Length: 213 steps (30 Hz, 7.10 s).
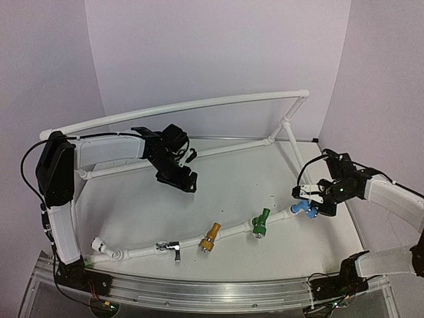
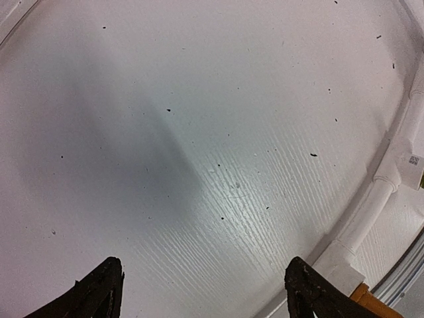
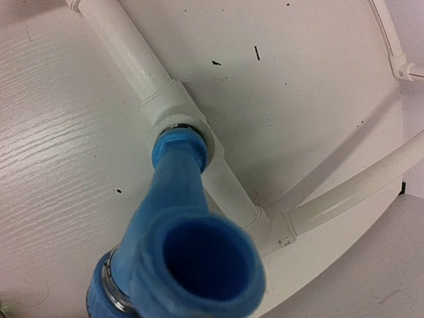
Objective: Install the water faucets
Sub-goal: Screw the water faucet onto the adaptor.
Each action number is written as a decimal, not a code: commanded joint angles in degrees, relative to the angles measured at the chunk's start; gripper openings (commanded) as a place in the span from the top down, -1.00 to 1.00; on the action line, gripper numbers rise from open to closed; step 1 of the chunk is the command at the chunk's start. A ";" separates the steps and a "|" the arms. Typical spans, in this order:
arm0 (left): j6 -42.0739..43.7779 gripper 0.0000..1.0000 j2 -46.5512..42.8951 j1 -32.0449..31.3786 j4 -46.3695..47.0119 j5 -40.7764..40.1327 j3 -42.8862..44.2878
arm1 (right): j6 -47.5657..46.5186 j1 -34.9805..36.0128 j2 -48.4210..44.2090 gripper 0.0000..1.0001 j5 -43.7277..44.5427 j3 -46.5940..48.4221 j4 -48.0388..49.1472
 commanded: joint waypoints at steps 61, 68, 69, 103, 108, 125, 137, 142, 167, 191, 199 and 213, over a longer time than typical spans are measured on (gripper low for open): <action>0.57 -0.71 -0.43 0.96 2.99 -3.30 9.62 | 15.24 6.92 20.22 0.95 6.25 16.42 12.29; -0.02 -0.71 1.13 3.66 3.91 -2.84 11.68 | 14.40 2.19 26.49 0.94 6.97 20.47 12.86; -0.02 -0.71 1.36 3.82 3.94 -2.79 11.74 | 14.12 1.75 26.92 0.93 7.12 20.88 12.84; -1.85 -0.71 0.85 4.28 5.04 -1.83 6.41 | 3.49 -5.67 32.87 0.72 2.37 34.10 -5.70; -2.10 -0.70 1.07 4.30 5.33 -1.50 6.04 | -0.52 -8.85 31.92 0.78 2.98 32.49 -8.03; -1.25 -0.70 4.82 4.36 3.89 -0.37 10.52 | 4.66 -7.63 33.79 0.68 -5.17 43.82 -12.33; -0.94 -0.70 3.79 4.50 3.11 -1.11 9.87 | 2.87 -4.22 35.21 0.73 0.74 38.31 -10.52; -1.63 -0.70 3.54 4.53 3.65 -0.88 9.02 | 1.33 -7.19 35.31 0.77 2.40 38.10 -10.74; -1.36 -0.70 4.25 4.97 3.98 0.22 9.19 | -7.50 -9.12 20.82 0.72 -5.39 23.20 -9.95; -2.05 -0.70 4.01 4.97 4.49 0.67 8.58 | -15.37 -9.09 0.75 0.61 -10.90 5.53 -13.29; -1.70 -0.70 4.05 4.97 4.59 0.60 8.39 | -11.89 -9.06 2.47 0.24 -10.58 6.72 -14.64; -1.96 -0.70 4.09 4.96 5.22 0.60 8.42 | -15.56 -8.90 1.00 0.47 -3.84 3.06 -14.92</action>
